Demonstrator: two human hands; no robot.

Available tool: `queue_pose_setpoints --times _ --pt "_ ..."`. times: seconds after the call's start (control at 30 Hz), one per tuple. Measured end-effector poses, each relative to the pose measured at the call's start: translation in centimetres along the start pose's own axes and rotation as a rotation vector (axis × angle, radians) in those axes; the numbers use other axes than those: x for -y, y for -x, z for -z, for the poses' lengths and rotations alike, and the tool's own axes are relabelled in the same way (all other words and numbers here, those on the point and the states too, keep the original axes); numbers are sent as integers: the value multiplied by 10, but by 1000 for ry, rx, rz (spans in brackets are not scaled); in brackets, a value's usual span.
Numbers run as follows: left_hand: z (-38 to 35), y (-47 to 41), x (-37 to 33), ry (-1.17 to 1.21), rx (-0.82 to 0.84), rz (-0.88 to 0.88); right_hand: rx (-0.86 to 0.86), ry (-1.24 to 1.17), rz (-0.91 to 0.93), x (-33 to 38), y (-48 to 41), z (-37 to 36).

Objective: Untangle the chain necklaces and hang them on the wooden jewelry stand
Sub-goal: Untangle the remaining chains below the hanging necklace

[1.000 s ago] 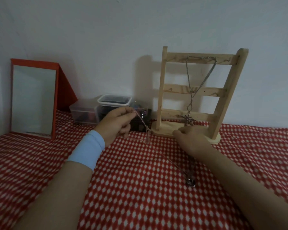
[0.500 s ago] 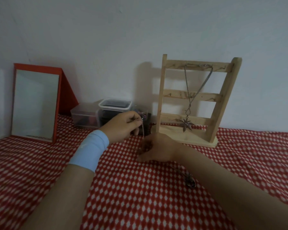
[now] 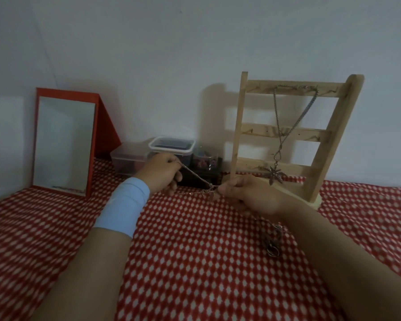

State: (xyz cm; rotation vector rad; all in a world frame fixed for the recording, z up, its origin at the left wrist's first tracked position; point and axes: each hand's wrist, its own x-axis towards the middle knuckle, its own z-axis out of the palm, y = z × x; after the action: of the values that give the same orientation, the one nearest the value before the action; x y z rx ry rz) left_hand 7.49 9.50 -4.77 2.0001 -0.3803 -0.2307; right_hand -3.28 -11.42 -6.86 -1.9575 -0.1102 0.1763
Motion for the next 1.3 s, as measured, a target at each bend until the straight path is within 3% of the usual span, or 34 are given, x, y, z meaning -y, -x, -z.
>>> queue_pose_setpoints --times 0.1,0.2,0.33,0.57,0.7,0.93,1.3 --pt "-2 2 3 -95 121 101 -37 71 -1 3 0 1" --pt "-9 10 -7 -390 225 -91 -45 95 1 8 -1 1" --pt "-35 26 -24 -262 333 -245 -54 66 10 17 5 4" --pt "-37 29 -28 -139 318 -249 -193 137 63 20 7 11" --pt "-27 27 -27 -196 302 -280 -204 158 51 22 8 15" --pt "-25 21 -22 -95 235 -319 -234 249 118 19 7 18" --pt "-30 18 -18 -143 191 -423 -215 7 25 18 7 5"
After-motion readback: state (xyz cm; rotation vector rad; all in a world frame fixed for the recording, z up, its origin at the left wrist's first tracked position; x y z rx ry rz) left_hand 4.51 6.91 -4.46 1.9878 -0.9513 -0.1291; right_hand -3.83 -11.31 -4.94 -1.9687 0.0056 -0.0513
